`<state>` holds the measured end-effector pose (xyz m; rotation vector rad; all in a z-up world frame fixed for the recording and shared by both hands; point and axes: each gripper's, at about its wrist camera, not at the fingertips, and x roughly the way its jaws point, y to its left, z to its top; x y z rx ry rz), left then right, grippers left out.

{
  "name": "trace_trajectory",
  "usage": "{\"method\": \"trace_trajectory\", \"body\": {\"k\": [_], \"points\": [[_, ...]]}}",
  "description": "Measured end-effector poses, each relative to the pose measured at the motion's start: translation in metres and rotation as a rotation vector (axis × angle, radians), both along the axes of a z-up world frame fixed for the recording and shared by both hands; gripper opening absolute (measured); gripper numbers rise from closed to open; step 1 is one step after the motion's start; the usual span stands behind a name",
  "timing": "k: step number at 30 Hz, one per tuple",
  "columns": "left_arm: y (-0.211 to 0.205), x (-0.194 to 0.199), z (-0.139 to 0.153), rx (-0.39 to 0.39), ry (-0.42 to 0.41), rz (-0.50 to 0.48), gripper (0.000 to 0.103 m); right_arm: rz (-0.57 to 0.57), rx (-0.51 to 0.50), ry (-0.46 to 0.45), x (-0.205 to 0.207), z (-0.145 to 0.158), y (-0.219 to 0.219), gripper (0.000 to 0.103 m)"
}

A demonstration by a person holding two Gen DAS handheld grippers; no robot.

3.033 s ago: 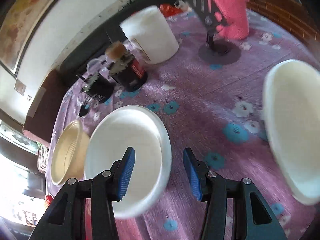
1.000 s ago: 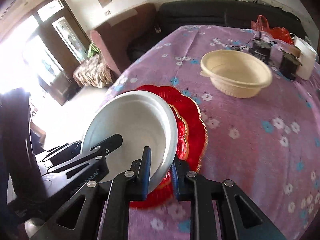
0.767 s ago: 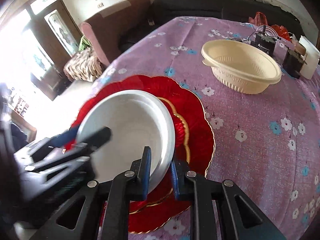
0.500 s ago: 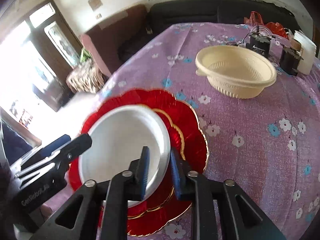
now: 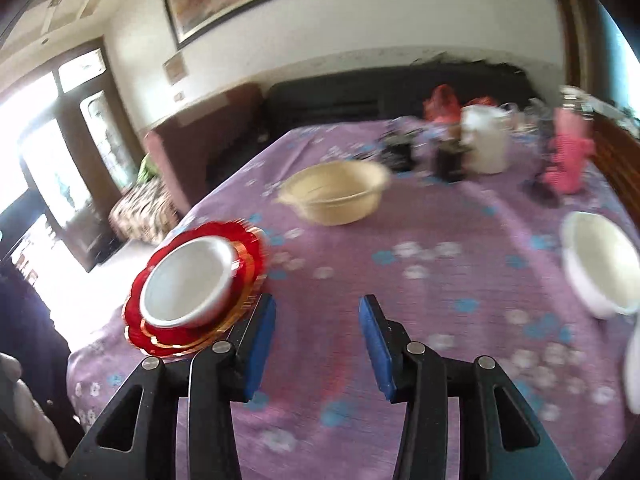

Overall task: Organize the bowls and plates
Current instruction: 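Move the right tool to the cream colander bowl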

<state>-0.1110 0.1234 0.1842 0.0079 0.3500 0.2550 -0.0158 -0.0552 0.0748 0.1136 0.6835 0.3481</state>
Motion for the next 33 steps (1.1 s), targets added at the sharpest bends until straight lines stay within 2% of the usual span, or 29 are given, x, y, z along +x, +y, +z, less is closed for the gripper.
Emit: {"method": "trace_trajectory", "body": {"k": [3, 6, 8, 16, 22, 24, 29, 31, 33], "points": [[-0.025, -0.002, 0.003, 0.047, 0.014, -0.016, 0.103, -0.057, -0.005, -0.054, -0.014, 0.017, -0.035, 0.05], [-0.044, -0.004, 0.002, 0.08, 0.033, -0.033, 0.103, -0.104, 0.003, -0.108, -0.026, 0.033, -0.064, 0.063], [-0.054, -0.003, 0.0, 0.102, 0.051, -0.04, 0.103, -0.125, 0.009, -0.135, -0.032, 0.041, -0.077, 0.066], [-0.088, -0.001, -0.006, 0.192, 0.085, -0.065, 0.103, -0.166, 0.01, -0.175, -0.05, 0.052, -0.111, 0.067], [-0.095, 0.01, 0.002, 0.214, 0.109, -0.112, 0.103, -0.202, 0.021, -0.19, -0.047, 0.068, -0.131, 0.067], [-0.087, 0.022, 0.012, 0.19, 0.132, -0.136, 0.103, -0.211, 0.018, -0.207, -0.042, 0.081, -0.136, 0.067], [-0.042, 0.077, 0.053, 0.036, 0.197, -0.189, 0.103, -0.196, 0.042, -0.251, -0.014, 0.135, -0.137, 0.067], [-0.024, 0.104, 0.066, -0.028, 0.224, -0.221, 0.103, -0.19, 0.04, -0.266, 0.002, 0.157, -0.131, 0.074], [-0.009, 0.134, 0.071, -0.045, 0.245, -0.205, 0.103, -0.177, 0.034, -0.269, 0.024, 0.174, -0.121, 0.078]]}}
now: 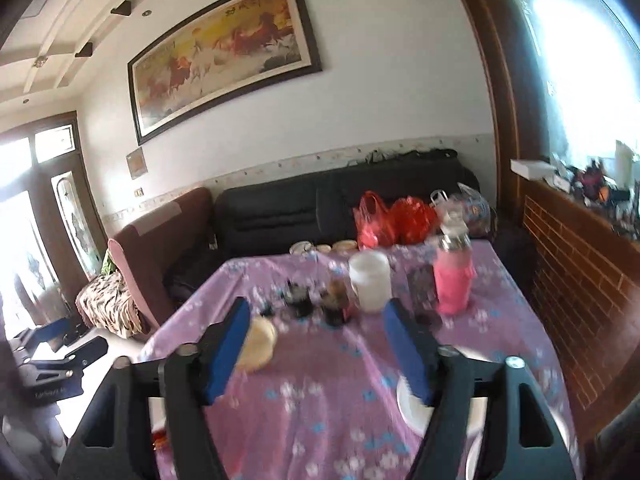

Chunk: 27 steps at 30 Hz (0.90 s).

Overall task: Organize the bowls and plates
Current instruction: 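Move the right tool to the cream colander bowl, then grasp the rim of the cream colander bowl with the right tool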

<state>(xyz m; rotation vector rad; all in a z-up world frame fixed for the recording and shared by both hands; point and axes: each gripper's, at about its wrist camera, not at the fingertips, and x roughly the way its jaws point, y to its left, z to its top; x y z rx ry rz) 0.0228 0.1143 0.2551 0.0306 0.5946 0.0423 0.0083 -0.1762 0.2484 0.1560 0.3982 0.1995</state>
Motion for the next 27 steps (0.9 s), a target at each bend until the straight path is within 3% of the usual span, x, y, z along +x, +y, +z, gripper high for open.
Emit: {"method": "trace_trajectory", "body": {"k": [3, 6, 11, 19, 25, 27], "points": [[0.016, 0.04, -0.005, 0.006, 0.033, 0.044, 0.103, 0.035, 0.003, 0.049, 0.038, 0.006, 0.018, 0.078], [0.034, 0.092, -0.03, -0.057, 0.138, 0.069, 0.103, 0.083, 0.05, 0.171, 0.089, -0.013, 0.037, 0.078], [0.049, 0.147, -0.091, -0.138, 0.285, 0.091, 0.103, 0.132, 0.162, 0.391, 0.161, -0.09, 0.067, 0.078], [0.048, 0.203, -0.163, -0.19, 0.422, 0.086, 0.103, 0.154, 0.199, 0.549, 0.217, -0.181, 0.105, 0.074], [0.047, 0.239, -0.206, -0.303, 0.551, 0.088, 0.103, 0.173, 0.249, 0.638, 0.244, -0.227, 0.127, 0.06], [0.046, 0.246, -0.217, -0.319, 0.592, 0.085, 0.098, 0.17, 0.263, 0.66, 0.249, -0.239, 0.131, 0.055]]}}
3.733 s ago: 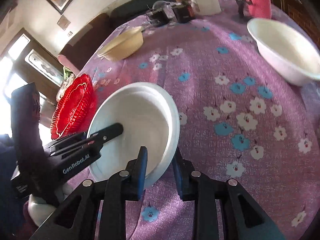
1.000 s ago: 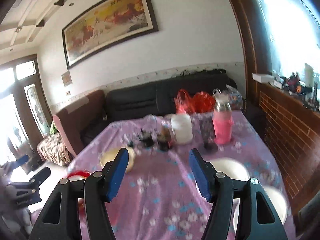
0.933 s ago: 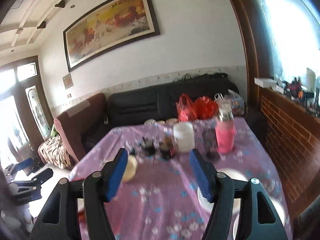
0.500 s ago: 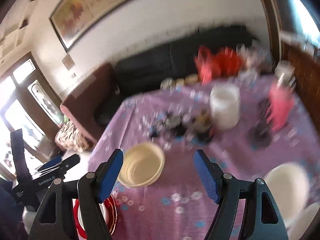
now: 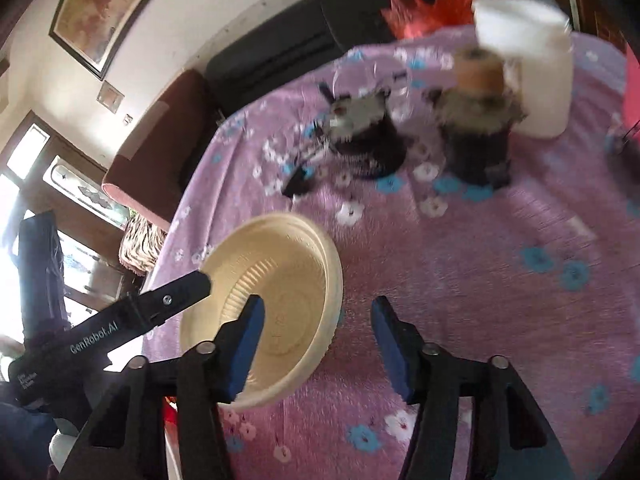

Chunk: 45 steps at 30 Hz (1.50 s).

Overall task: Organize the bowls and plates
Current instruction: 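Grasp the rim of the cream colander bowl with the right tool, then place the cream colander bowl into the white bowl on the plates and release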

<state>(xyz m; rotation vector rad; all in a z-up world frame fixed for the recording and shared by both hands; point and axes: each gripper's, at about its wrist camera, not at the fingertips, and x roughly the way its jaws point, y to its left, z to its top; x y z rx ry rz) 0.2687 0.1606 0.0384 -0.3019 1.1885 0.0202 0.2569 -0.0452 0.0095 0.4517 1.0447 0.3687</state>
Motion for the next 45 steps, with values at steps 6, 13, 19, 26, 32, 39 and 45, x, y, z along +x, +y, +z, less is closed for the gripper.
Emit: {"method": "trace_trajectory", "body": {"k": [6, 13, 19, 26, 32, 39, 45], "points": [[-0.019, 0.003, -0.018, -0.002, 0.069, -0.077, 0.036, -0.002, 0.049, 0.062, 0.005, -0.022, 0.002, 0.022], [-0.027, -0.032, 0.016, -0.042, -0.006, -0.095, 0.036, -0.006, 0.038, 0.035, -0.012, -0.008, -0.006, 0.019], [-0.016, -0.093, 0.062, -0.059, -0.128, -0.096, 0.04, 0.042, 0.015, -0.042, -0.051, 0.033, 0.006, 0.019], [0.033, -0.173, 0.077, -0.044, -0.216, 0.003, 0.043, 0.195, 0.007, -0.115, -0.115, 0.065, 0.056, 0.019], [0.075, -0.208, 0.057, -0.012, -0.197, 0.111, 0.045, 0.311, -0.096, -0.149, -0.15, 0.058, 0.122, 0.019], [0.094, -0.217, 0.03, 0.097, -0.152, 0.138, 0.052, 0.338, -0.236, -0.185, -0.166, 0.03, 0.166, 0.019], [0.106, -0.227, 0.035, 0.124, -0.197, 0.154, 0.068, 0.329, -0.279, -0.202, -0.168, 0.021, 0.168, 0.024]]}}
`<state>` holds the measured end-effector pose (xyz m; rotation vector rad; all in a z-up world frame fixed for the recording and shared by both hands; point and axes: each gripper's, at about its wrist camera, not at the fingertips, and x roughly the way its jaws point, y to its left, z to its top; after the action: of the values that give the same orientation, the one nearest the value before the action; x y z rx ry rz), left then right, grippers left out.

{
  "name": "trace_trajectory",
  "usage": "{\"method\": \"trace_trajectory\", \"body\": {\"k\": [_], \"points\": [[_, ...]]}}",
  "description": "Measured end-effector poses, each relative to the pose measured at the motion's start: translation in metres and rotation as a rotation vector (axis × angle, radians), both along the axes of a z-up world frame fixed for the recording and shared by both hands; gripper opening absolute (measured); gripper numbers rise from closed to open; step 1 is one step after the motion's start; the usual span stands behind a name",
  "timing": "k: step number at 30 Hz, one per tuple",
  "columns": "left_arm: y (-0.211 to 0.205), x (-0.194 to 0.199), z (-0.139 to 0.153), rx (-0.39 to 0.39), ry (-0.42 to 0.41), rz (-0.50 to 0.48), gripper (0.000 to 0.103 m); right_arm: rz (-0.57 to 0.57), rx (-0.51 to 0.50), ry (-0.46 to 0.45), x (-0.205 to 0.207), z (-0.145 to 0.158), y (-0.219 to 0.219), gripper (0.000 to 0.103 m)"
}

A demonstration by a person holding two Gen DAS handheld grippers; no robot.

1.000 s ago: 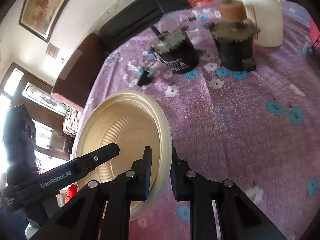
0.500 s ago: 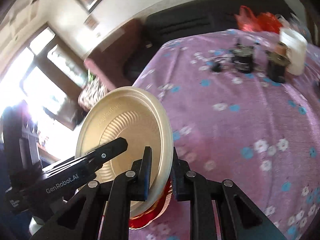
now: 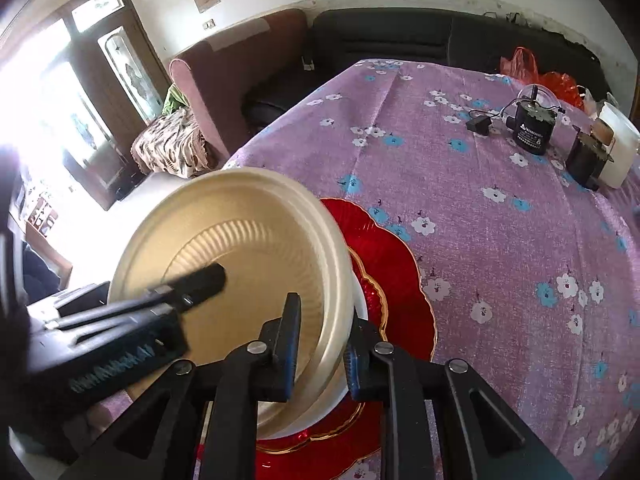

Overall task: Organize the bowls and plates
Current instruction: 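Place the cream colander bowl into the white bowl on the plates and release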

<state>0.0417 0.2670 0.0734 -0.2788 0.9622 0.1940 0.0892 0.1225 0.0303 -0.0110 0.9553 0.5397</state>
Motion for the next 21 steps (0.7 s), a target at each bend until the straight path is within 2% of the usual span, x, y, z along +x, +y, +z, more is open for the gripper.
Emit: {"method": "trace_trajectory", "body": {"k": [5, 7, 9, 10, 15, 21], "points": [[0.006, -0.013, 0.008, -0.036, -0.034, 0.005, 0.07, -0.008, 0.034, -0.003, -0.002, 0.004, -0.006, 0.025], [0.007, -0.017, 0.012, -0.04, -0.049, 0.007, 0.07, -0.012, 0.06, -0.003, -0.004, 0.007, -0.011, 0.036], [0.007, -0.026, 0.018, -0.04, -0.076, 0.016, 0.07, -0.012, 0.086, -0.015, -0.008, 0.011, -0.015, 0.061], [0.007, -0.031, 0.022, -0.038, -0.091, 0.021, 0.07, -0.013, 0.093, -0.026, -0.01, 0.014, -0.016, 0.064], [0.003, -0.061, 0.044, -0.046, -0.174, 0.047, 0.072, -0.021, 0.118, -0.044, -0.018, 0.025, -0.024, 0.065], [-0.024, -0.108, 0.07, -0.026, -0.31, 0.044, 0.084, -0.072, 0.188, -0.073, -0.041, 0.04, -0.065, 0.066]]}}
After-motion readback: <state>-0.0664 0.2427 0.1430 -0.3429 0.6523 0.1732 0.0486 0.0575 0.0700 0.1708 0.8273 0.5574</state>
